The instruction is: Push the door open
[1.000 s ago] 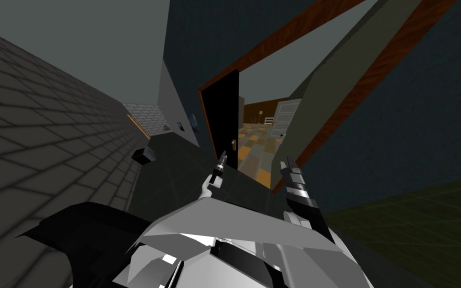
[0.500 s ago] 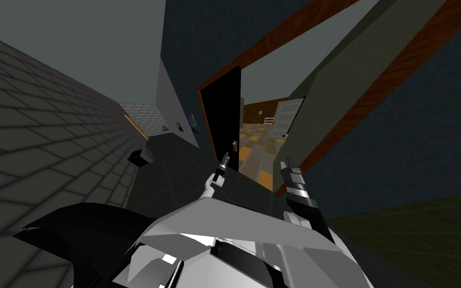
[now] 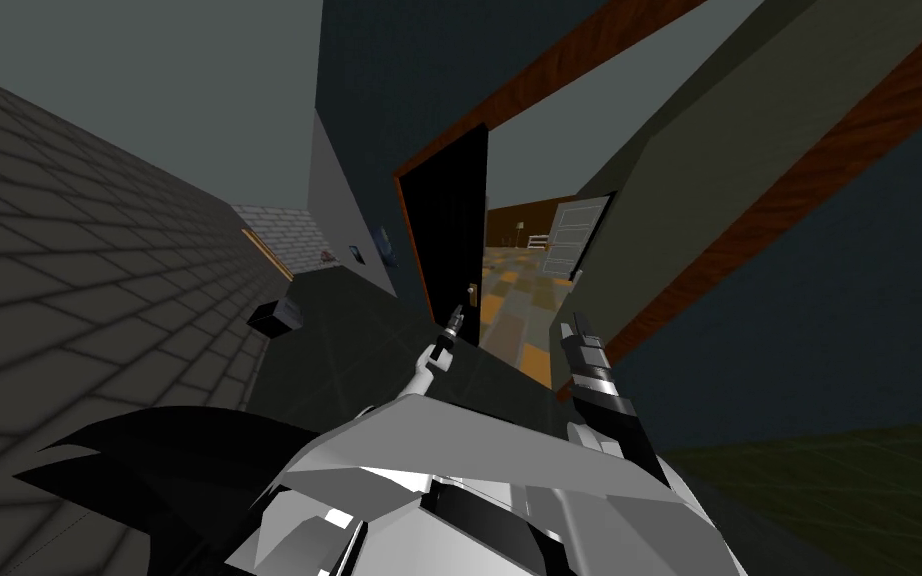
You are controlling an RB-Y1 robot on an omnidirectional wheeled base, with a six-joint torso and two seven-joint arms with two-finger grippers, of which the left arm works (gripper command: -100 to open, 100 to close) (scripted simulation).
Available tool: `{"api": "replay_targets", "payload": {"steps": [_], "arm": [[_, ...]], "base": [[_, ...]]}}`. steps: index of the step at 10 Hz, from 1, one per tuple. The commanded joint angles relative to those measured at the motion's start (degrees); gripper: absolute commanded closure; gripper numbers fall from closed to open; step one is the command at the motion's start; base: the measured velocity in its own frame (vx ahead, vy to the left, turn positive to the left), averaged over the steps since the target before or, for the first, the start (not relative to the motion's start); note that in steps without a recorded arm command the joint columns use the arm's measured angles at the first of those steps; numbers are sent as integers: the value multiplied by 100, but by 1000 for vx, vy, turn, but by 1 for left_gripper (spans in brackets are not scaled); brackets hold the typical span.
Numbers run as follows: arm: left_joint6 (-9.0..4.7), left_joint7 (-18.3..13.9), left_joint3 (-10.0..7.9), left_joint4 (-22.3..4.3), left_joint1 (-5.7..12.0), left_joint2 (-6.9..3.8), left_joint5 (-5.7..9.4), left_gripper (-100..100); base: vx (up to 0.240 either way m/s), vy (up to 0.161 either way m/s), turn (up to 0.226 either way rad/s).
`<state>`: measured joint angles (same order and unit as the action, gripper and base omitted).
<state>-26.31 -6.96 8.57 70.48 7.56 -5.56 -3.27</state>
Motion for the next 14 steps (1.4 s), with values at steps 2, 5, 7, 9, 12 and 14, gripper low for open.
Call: {"api": "replay_targets", "payload": {"steps": [2,5,7,9,12,14], "arm": [[-17,-74,47,-314,181,1,5,-100],[-8,-192,143,-766,470,8,9,-100],[-3,-264,201,-1039,645,15,11,-100],[1,-335,259,-1312,820,22,14,-100],[8,-430,336,-1674,1052,36,17,-100],[12,-491,386,-1909,1202,45,19,-100]], "base": [[61,44,-8],[84,72,-17],[85,76,-16],[95,73,-15],[94,74,-14],[92,63,-13]]}}
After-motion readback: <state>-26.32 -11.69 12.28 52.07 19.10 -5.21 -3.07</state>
